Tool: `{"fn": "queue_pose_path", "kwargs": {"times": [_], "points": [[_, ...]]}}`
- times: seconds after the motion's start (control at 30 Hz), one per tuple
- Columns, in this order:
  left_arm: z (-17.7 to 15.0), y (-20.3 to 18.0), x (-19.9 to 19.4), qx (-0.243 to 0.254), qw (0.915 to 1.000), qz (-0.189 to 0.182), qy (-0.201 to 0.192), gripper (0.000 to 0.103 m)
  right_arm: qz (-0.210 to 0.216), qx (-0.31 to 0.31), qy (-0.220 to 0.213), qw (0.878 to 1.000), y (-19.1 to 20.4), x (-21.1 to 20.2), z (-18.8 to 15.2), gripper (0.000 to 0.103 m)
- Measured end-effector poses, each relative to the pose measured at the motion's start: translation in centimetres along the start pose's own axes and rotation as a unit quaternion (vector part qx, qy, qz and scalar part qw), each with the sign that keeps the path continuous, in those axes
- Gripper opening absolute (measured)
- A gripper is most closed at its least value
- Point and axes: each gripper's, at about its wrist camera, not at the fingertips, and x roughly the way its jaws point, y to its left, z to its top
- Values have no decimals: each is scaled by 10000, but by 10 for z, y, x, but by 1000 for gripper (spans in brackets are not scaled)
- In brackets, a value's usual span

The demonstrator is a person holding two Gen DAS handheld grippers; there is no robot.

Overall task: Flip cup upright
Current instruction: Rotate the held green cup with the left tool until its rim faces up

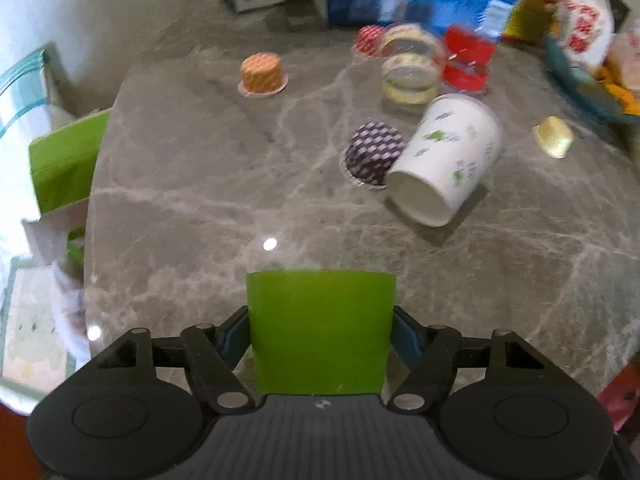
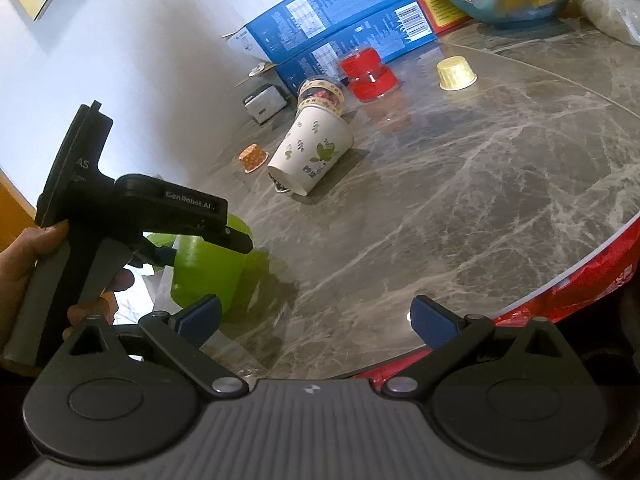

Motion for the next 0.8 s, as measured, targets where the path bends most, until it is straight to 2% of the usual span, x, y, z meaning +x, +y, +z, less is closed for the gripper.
{"fn": "queue_pose_path", "kwargs": {"times": [0.07, 0.1, 0.17, 0.23, 0.3, 0.37, 0.5, 0.8], "points": [[-3, -3, -13, 344, 9978, -351, -442, 74, -19, -55, -29, 10000, 2, -1, 0, 102], [-7, -5, -23, 562, 9935, -525, -836, 74, -28, -84, -39, 10000, 2, -1, 0, 102], [-15, -8, -37, 887, 9835, -601, -1459, 74, -16, -103, -98, 9999, 2, -5, 0, 102], [-25, -7, -44, 1031, 9732, -779, -1904, 73, -21, -89, -151, 9998, 1, -8, -1, 102], [-34, -4, -46, 971, 9651, -1028, -2205, 73, -67, -93, -252, 9996, 2, -12, -2, 102], [-42, -5, -43, 1000, 9619, -1159, -2267, 72, -96, -108, -342, 9993, 2, -17, -4, 102], [-55, -10, -39, 1075, 9594, -1156, -2339, 72, -175, -168, -393, 9989, 5, -23, -7, 102], [-82, 0, -44, 1108, 9449, -1286, -2800, 72, -222, -74, -587, 9980, 5, -31, -19, 102]]}}
